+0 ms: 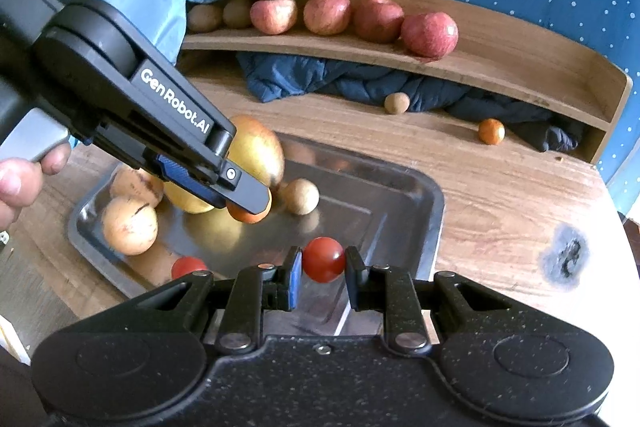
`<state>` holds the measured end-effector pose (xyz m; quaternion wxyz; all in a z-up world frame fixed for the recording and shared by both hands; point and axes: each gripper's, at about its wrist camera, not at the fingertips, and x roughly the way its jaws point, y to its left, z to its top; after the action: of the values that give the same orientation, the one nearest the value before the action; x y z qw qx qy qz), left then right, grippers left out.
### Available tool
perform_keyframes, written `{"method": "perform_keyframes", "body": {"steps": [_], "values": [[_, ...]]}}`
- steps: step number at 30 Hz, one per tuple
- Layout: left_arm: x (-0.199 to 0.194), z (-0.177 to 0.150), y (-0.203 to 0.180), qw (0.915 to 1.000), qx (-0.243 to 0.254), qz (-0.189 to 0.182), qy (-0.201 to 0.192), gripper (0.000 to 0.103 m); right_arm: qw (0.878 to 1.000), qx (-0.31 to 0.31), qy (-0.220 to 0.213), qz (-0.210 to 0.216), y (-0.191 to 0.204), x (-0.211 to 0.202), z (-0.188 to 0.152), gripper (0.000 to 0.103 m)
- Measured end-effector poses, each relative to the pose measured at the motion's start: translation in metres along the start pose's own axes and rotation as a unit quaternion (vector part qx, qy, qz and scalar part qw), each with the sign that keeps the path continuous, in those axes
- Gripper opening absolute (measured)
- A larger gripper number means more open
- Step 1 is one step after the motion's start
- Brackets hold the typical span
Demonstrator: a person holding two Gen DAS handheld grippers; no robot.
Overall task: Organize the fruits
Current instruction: 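Carry the orange tomato and red cherry tomato over the steel tray, then lower both tomatoes onto the tray and open both tools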
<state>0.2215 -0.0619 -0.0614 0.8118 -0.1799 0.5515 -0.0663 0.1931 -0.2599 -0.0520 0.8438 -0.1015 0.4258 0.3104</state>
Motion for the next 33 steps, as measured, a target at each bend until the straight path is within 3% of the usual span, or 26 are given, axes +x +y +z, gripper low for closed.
{"method": "perform_keyframes", "body": {"steps": [23,33], "values": [[-0.015,-0.025,0.026,0.9988,-0.040,0.029,0.000,0.029,0.998,-0.033,0.030,0.053,0.028,0.004,-0.010,0.024],[-0.016,-0.028,0.025,0.9988,-0.034,0.036,0.005,0.029,0.997,-0.034,0.035,0.057,0.034,0.005,-0.013,0.024]]}}
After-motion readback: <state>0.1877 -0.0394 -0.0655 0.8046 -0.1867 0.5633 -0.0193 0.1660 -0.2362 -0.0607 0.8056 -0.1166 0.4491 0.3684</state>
